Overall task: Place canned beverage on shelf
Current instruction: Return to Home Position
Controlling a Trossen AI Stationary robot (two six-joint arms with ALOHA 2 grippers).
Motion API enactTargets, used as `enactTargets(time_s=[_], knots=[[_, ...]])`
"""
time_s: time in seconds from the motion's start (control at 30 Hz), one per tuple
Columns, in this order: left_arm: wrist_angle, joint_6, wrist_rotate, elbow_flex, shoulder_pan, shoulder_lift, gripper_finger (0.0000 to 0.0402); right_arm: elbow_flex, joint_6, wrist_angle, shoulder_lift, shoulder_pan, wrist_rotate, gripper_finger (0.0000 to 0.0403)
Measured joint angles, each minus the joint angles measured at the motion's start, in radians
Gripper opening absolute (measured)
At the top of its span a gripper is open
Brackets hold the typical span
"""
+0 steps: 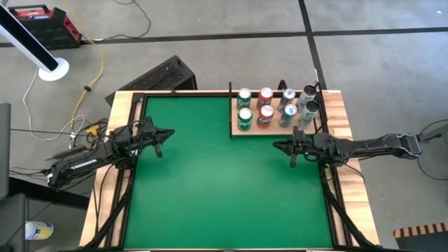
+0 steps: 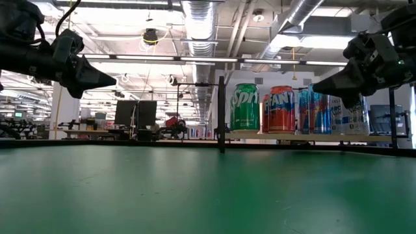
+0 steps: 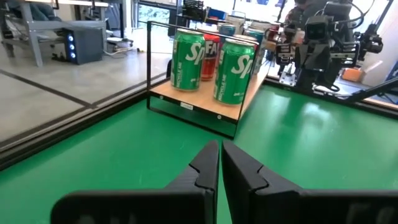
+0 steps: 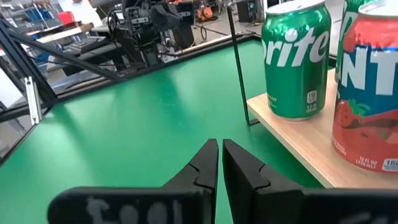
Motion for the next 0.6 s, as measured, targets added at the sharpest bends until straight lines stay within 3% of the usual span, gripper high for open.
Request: enactTargets(time_s=[0.6], knots=[[-0.003, 0.0, 0.0, 0.002, 0.0, 0.0, 0.0004, -0.001, 0.0, -0.03, 0.0, 0.0, -0.001, 0.005]])
